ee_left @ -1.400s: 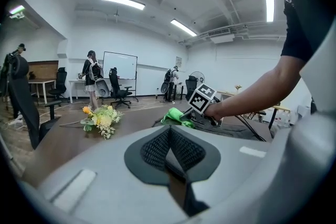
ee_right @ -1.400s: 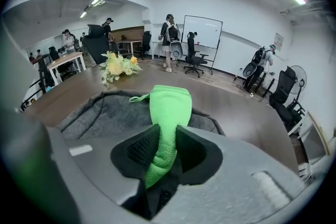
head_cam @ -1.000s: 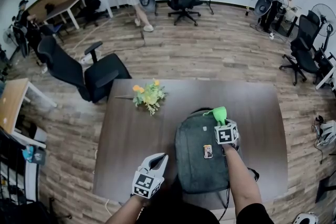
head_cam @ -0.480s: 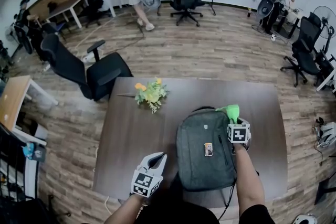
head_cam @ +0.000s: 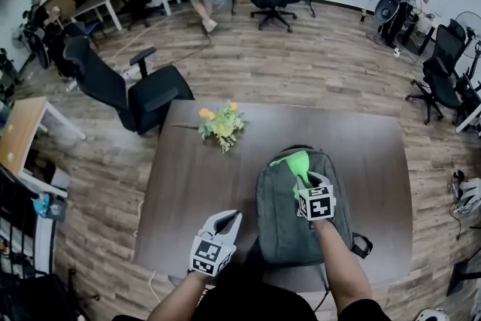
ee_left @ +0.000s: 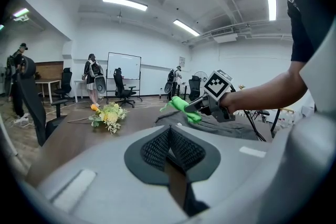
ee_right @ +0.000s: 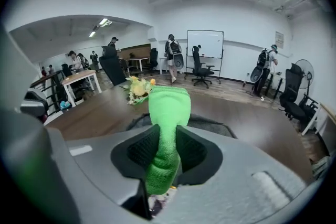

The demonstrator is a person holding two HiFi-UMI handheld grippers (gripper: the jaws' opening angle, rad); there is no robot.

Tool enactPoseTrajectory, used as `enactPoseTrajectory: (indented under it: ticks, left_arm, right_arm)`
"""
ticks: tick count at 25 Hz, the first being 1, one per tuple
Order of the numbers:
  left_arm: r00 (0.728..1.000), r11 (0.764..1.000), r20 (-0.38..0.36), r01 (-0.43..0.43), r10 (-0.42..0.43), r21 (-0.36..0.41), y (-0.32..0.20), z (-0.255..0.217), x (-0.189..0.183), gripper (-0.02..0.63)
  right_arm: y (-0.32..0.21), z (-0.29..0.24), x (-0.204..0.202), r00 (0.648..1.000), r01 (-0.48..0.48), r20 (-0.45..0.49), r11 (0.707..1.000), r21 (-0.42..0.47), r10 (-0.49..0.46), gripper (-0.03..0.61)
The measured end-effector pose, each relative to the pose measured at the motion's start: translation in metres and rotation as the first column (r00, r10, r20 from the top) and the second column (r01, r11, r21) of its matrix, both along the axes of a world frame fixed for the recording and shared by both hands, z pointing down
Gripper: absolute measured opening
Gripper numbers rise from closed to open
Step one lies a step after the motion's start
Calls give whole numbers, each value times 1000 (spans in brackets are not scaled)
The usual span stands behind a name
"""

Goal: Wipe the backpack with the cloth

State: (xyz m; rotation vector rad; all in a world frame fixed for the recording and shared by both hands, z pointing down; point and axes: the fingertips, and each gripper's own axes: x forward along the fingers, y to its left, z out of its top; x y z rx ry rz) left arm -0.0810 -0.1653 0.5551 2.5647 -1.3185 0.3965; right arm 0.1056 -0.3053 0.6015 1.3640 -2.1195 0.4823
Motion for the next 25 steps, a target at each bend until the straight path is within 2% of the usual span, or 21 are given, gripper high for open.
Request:
enactPoseTrajectory:
  ticks: [8,13,18,25]
  left_arm:
    - [999,999,-11,42,-42,1,9,0,-16,18]
    - [998,998,-8,61,-61,-5,14,2,-24,18]
    - [997,997,-11,80,-80,-5,18,3,-32,18]
    - [997,997,-24,76,-76,-9,18,0,-32,18]
  right_arm:
    - [41,20,-80,991,107,86,992,-73,-101,101]
    - [51,42,-109,987,153,78,979,-134,-144,101]
    - [53,61,-110,989,147,38,974,-173,-143,100]
    - [40,76,-80,994,87,-49,978,-192,-98,101]
